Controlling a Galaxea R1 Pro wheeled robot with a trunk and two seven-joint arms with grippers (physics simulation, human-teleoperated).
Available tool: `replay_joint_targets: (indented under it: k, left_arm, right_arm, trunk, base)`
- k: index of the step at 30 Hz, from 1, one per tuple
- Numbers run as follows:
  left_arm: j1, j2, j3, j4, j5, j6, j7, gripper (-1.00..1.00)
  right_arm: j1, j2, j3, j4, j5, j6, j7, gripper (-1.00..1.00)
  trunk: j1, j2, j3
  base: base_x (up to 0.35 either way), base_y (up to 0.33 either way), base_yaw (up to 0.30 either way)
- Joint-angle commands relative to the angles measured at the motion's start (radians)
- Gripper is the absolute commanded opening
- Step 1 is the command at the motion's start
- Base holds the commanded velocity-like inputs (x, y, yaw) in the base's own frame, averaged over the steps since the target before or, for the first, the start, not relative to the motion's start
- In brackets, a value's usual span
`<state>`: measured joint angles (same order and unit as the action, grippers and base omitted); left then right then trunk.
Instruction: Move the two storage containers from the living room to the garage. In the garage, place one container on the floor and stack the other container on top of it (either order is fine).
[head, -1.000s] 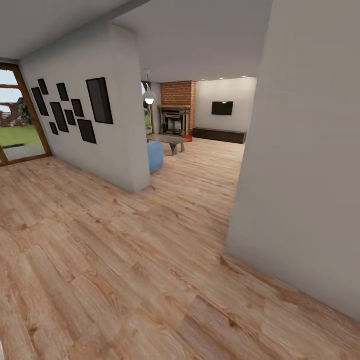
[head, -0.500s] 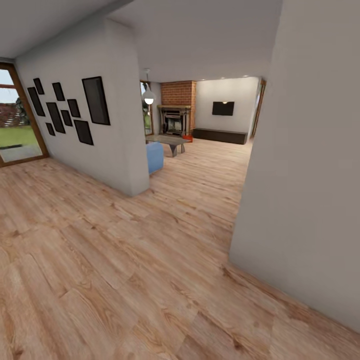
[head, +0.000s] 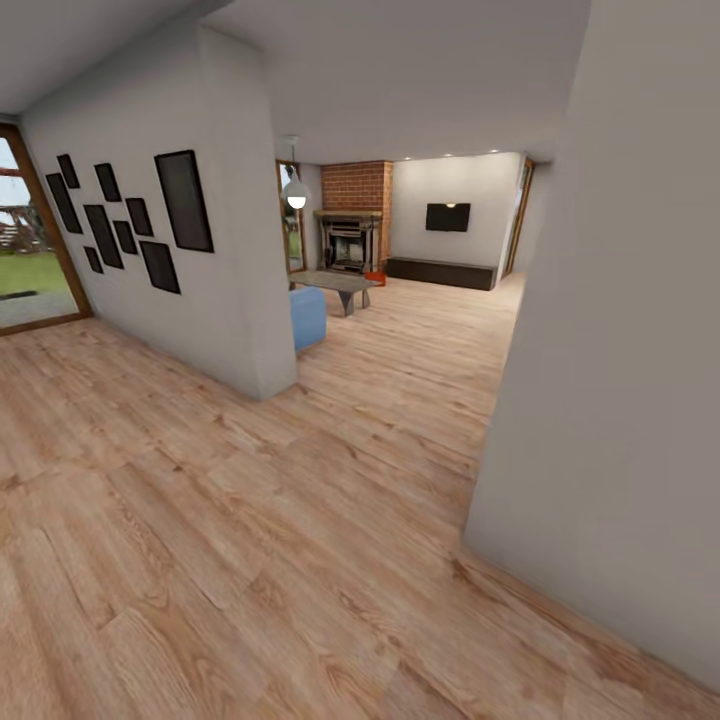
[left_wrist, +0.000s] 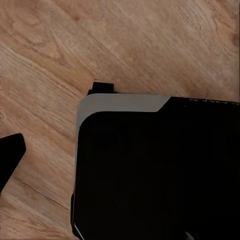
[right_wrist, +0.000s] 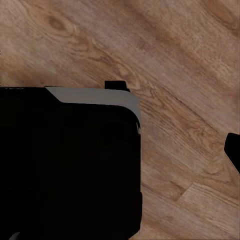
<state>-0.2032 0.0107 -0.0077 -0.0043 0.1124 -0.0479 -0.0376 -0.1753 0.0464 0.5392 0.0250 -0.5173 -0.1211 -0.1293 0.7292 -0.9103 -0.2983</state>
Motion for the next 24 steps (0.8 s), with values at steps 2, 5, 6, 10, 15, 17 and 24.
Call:
replay_joint_targets:
  k: [2, 5, 6, 10, 15, 17, 24]
  left_arm:
    - [-0.001, 0.000, -0.001, 0.001, 0.010, -0.003, -0.004, 1.00]
    - [-0.001, 0.000, -0.001, 0.001, 0.010, -0.003, -0.003, 1.00]
    - [-0.001, 0.000, -0.001, 0.001, 0.010, -0.003, -0.003, 1.00]
    - [-0.001, 0.000, -0.001, 0.001, 0.010, -0.003, -0.002, 1.00]
    - [-0.001, 0.000, -0.001, 0.001, 0.010, -0.003, -0.003, 1.00]
    - [-0.001, 0.000, -0.001, 0.001, 0.010, -0.003, -0.003, 1.00]
    - [-0.001, 0.000, -0.001, 0.001, 0.010, -0.003, -0.003, 1.00]
  right_arm:
    - [-0.001, 0.000, 0.008, 0.003, -0.009, -0.005, -0.001, 1.00]
    - [-0.001, -0.001, 0.008, 0.003, -0.009, -0.005, -0.001, 1.00]
    - [-0.001, -0.001, 0.008, 0.003, -0.010, -0.005, -0.001, 1.00]
    - [-0.001, -0.001, 0.008, 0.003, -0.009, -0.005, -0.001, 1.00]
    - [-0.001, -0.001, 0.008, 0.003, -0.009, -0.005, -0.001, 1.00]
    - [-0.001, -0.001, 0.008, 0.003, -0.009, -0.005, -0.001, 1.00]
    - [-0.001, -0.001, 0.008, 0.003, -0.009, -0.005, -0.001, 1.00]
  trunk:
    - [0.001, -0.001, -0.001]
    - [0.001, -0.001, -0.001]
    - [0.001, -0.001, -0.001]
    - [0.001, -0.001, -0.001]
    - [0.001, -0.001, -0.001]
    - [0.001, -0.001, -0.001]
    - [0.001, -0.001, -0.001]
  base:
    - [0.322, 0.000, 0.000]
    - [0.322, 0.000, 0.000]
    - [0.322, 0.000, 0.000]
    - [0.322, 0.000, 0.000]
    - [0.322, 0.000, 0.000]
    - [0.322, 0.000, 0.000]
    - [0.322, 0.000, 0.000]
